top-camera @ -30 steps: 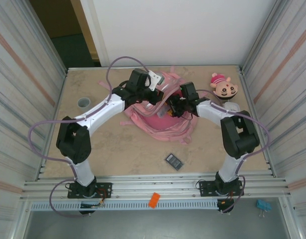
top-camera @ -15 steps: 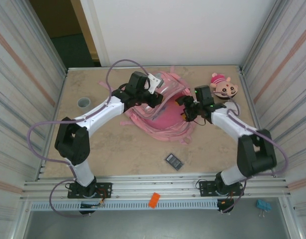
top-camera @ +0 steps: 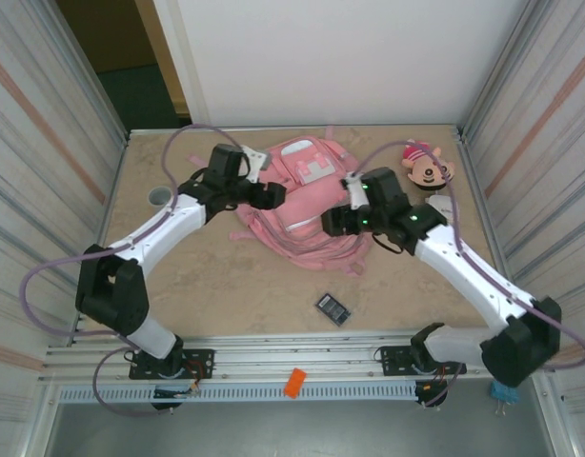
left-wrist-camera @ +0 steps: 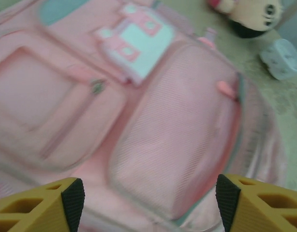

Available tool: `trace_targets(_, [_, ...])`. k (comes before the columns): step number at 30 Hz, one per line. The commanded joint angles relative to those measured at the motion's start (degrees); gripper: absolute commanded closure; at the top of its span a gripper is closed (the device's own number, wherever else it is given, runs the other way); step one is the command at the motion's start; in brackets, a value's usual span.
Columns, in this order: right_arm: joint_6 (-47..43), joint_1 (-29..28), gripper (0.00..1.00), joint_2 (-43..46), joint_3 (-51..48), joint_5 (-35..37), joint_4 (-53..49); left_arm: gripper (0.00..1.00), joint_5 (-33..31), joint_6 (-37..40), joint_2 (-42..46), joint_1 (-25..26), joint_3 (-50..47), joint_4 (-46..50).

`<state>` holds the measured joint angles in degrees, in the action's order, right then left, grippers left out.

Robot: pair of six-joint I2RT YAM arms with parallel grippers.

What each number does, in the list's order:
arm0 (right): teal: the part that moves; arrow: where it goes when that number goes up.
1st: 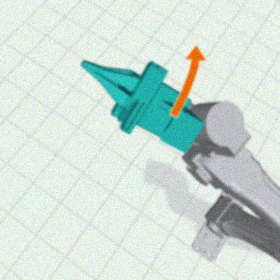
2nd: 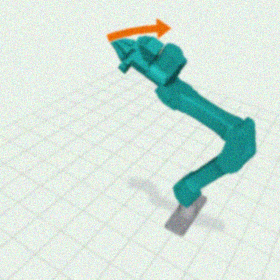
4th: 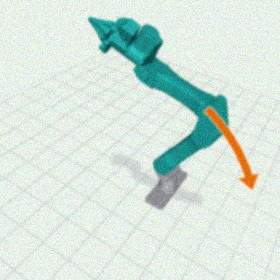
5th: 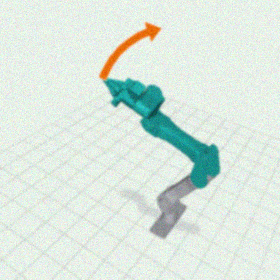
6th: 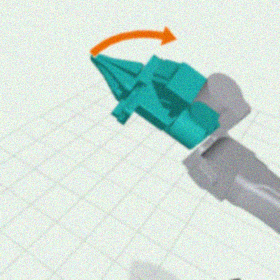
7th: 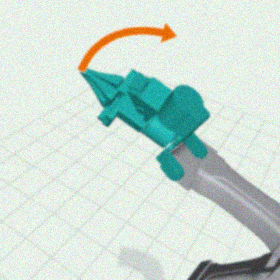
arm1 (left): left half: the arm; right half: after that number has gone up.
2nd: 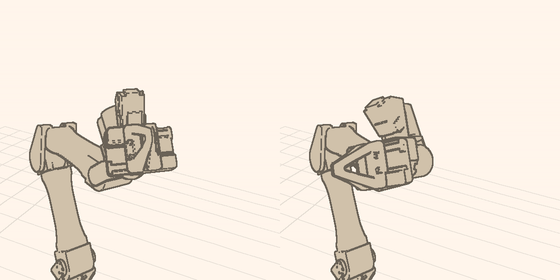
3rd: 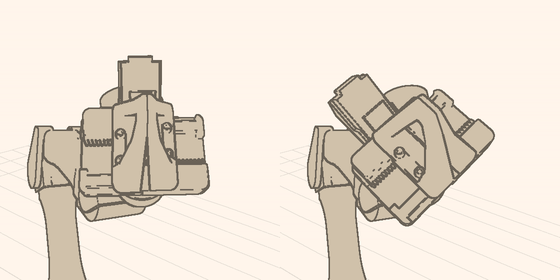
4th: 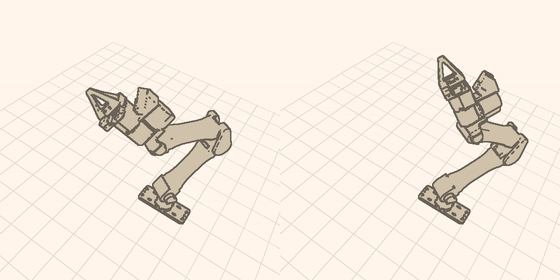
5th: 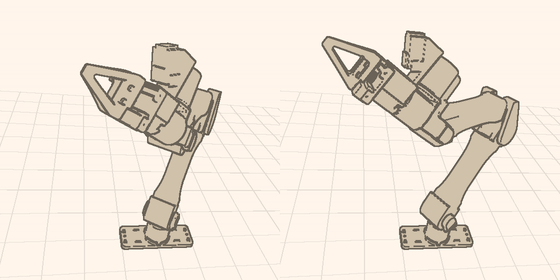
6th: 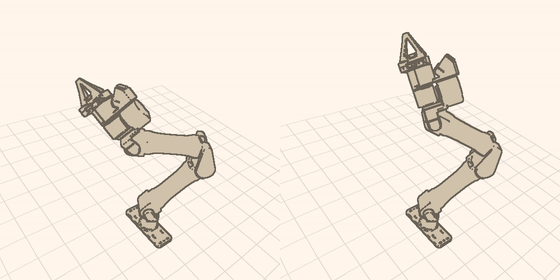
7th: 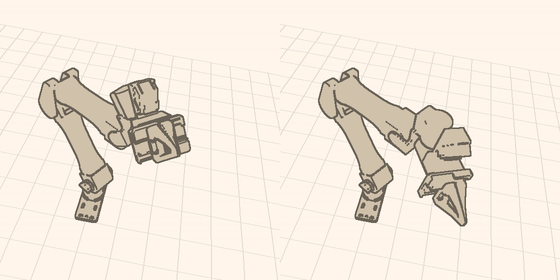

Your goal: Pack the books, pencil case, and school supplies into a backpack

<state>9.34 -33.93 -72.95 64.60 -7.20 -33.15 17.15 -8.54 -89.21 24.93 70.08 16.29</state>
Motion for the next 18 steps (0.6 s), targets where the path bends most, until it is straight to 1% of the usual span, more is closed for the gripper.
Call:
trace_targets(1, [-26.3, -5.2, 0.23, -7.1, 2.8, 7.8, -8.4, 0.26, -2.5, -2.8, 3.6, -2.3, -3.2, 2.1])
trace_targets(3, [-32.6, -7.7, 0.20, -10.4, 2.6, 10.4, -8.4, 0.26, -3.2, -3.2, 4.9, -4.1, -5.3, 3.2])
trace_targets(5, [-38.4, -8.8, 0.18, -12.8, 2.1, 10.6, -8.1, 0.26, -3.3, -3.3, 6.4, -6.0, -7.7, 3.5])
trace_targets(10, [-47.5, -8.8, 0.16, -15.6, -0.2, 10.5, -5.3, 0.26, -3.6, -3.5, 9.2, -9.2, -12.0, 4.0])
trace_targets(15, [-48.6, -7.9, 0.16, -19.1, -4.1, 10.7, 0.3, 0.26, -3.3, -3.6, 9.4, -10.9, -14.5, 3.8])
trace_targets(18, [-47.3, -7.6, 0.24, -21.3, -6.0, 13.7, 4.7, 0.26, -2.0, -1.5, 7.8, -11.0, -15.0, 3.9])
